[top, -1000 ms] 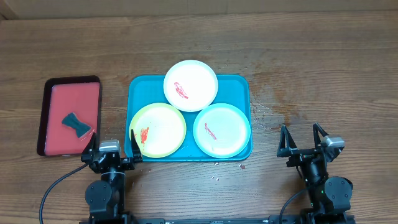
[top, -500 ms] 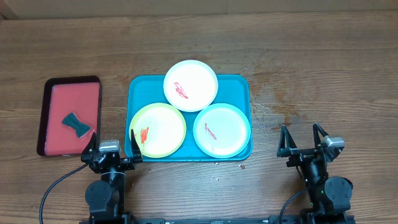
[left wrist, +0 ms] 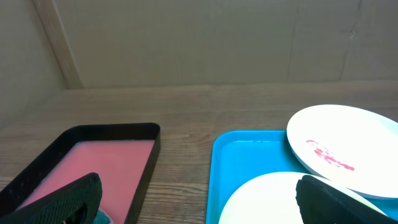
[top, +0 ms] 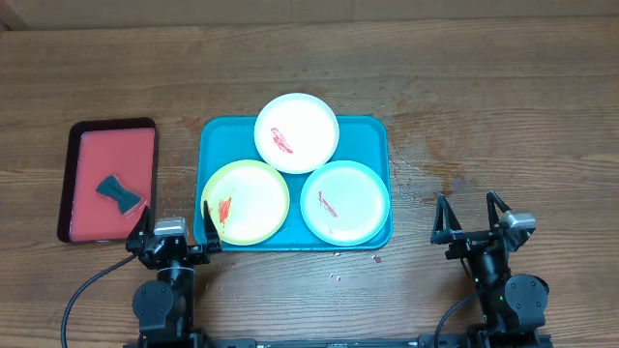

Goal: Clean dirty plates on tray and stack at the side

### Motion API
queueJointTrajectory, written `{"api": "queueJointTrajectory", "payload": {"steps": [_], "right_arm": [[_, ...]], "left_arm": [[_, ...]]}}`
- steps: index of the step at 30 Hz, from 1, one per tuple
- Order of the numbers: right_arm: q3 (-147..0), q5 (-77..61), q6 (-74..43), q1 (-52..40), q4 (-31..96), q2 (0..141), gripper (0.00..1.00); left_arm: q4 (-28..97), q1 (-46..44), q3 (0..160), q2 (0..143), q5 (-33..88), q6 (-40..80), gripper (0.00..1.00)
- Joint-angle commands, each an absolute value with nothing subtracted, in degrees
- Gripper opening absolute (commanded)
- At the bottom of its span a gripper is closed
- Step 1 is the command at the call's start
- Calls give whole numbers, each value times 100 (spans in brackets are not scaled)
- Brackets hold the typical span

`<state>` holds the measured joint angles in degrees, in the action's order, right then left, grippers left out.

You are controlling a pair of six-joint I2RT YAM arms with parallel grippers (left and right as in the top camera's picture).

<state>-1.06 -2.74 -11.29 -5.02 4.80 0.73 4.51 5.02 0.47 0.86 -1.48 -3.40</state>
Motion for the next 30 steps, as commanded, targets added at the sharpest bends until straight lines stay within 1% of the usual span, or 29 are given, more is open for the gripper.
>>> {"api": "queueJointTrajectory", "payload": {"steps": [1, 3, 4, 8, 10, 13, 14, 17, 21, 23, 26, 29, 30], "right_arm": [[-47, -259, -1092, -541, 462, 16, 100], [-47, -259, -1092, -541, 462, 16, 100], [-47, -259, -1092, -541, 462, 16, 100], [-47, -259, -1092, -541, 462, 16, 100], [-47, -259, -1092, -541, 462, 16, 100], [-47, -259, -1092, -541, 462, 16, 100], [-47, -259, -1092, -541, 462, 16, 100], [-47, -259, -1092, -541, 462, 16, 100], [-47, -259, -1094, -541, 462, 16, 100], [-47, -259, -1092, -541, 462, 16, 100], [-47, -259, -1092, -541, 462, 16, 100], [-47, -259, -1092, -541, 462, 16, 100], [-47, -259, -1094, -541, 462, 16, 100]], "left_arm": [[421, 530, 27, 25, 40, -296, 100], [381, 521, 27, 25, 799, 443, 100], [353, 519, 32, 27, 1155, 1000, 100], [242, 521, 32, 27, 2436, 3688, 100], [235, 521, 32, 27, 2624, 4805, 100], [119, 521, 32, 27, 2668, 5883, 100], [-445, 521, 32, 27, 2869, 5859, 100], [-1267, 521, 56, 27, 3188, 5415, 100], [-1347, 523, 316, 27, 3044, 4974, 100], [-974, 523, 794, 36, 2722, 4580, 100], [-45, 523, 1594, 119, 2080, 4132, 100], [711, 523, 2458, 419, 1511, 3378, 100], [1013, 523, 2731, 558, 1227, 3295, 100]]}}
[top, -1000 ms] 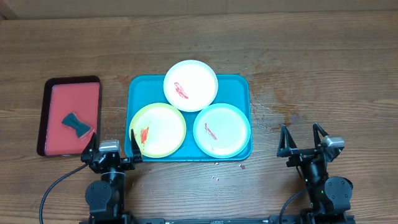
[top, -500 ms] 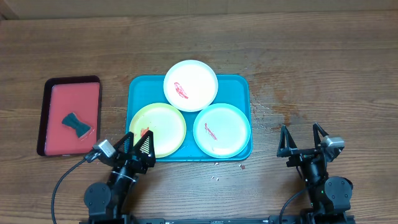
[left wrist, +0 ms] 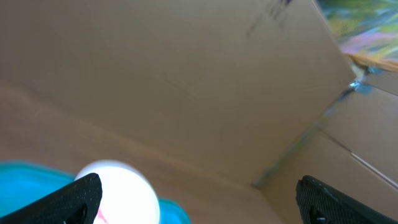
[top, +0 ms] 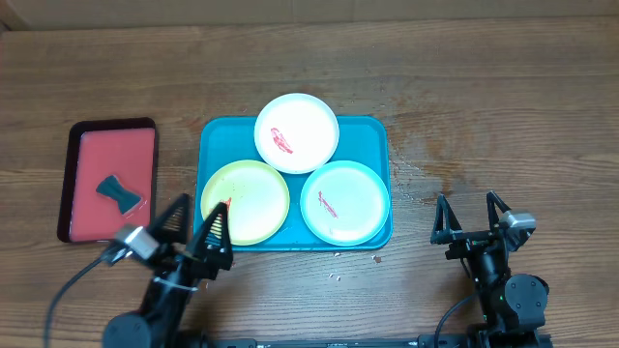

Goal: Clean dirty plates on tray and stack at the side
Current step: 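Move the left gripper over the red tray toward the green sponge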

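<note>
A blue tray (top: 209, 145) holds three stained plates: a white one (top: 296, 132) at the back, a yellow-green one (top: 246, 201) front left, a pale green one (top: 345, 201) front right. My left gripper (top: 198, 224) is open and tilted, its fingertips over the tray's front-left corner beside the yellow-green plate. The left wrist view is blurred; it shows the white plate (left wrist: 115, 190) and a bit of tray (left wrist: 25, 174) between the open fingers (left wrist: 74, 199). My right gripper (top: 471, 217) stands open right of the tray, holding nothing.
A black tray (top: 73, 145) with a pink bottom lies at the left; a dark blue sponge (top: 118, 190) rests in it. Small crumbs dot the wooden table (top: 503, 116) in front of the blue tray.
My left arm has swung right and tilted, its gripper now pointing up over the blue tray's front-left corner. Its camera sees the wall and white plate, blurred. The right arm is unchanged.
</note>
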### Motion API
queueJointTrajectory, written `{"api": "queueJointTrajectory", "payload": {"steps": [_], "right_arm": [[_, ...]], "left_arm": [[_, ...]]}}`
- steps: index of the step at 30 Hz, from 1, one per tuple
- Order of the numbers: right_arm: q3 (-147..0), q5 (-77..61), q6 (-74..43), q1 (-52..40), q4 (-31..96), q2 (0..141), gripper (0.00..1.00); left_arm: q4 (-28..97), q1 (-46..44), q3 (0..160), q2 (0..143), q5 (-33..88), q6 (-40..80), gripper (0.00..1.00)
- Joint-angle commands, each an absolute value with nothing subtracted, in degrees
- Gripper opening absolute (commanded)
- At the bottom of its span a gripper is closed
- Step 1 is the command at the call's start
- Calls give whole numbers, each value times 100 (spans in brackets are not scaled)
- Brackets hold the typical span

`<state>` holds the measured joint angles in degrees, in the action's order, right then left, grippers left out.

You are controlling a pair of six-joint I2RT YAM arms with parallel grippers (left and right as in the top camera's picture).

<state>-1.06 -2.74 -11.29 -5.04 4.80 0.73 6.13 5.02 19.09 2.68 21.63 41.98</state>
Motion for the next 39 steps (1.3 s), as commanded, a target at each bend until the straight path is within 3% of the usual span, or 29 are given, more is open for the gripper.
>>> {"api": "queueJointTrajectory", "payload": {"steps": [1, 5, 14, 19, 32, 39], "right_arm": [[-47, -259, -1092, -541, 462, 16, 100], [-47, -259, -1092, -541, 462, 16, 100], [-47, -259, -1092, -541, 462, 16, 100], [-47, -259, -1092, -541, 462, 16, 100], [-47, -259, -1092, -541, 462, 16, 100], [-47, -259, -1092, -541, 462, 16, 100]], "left_arm": [[1369, 523, 3022, 735, 888, 3275, 100], [2930, 523, 4370, 1964, 5, 3050, 100], [5819, 528, 7411, 5874, 327, 904, 100], [7142, 755, 9190, 7703, -56, 1208, 100], [7085, 2740, 9841, 9950, -45, 2624, 100], [6882, 3269, 9841, 11131, -51, 2742, 100]]}}
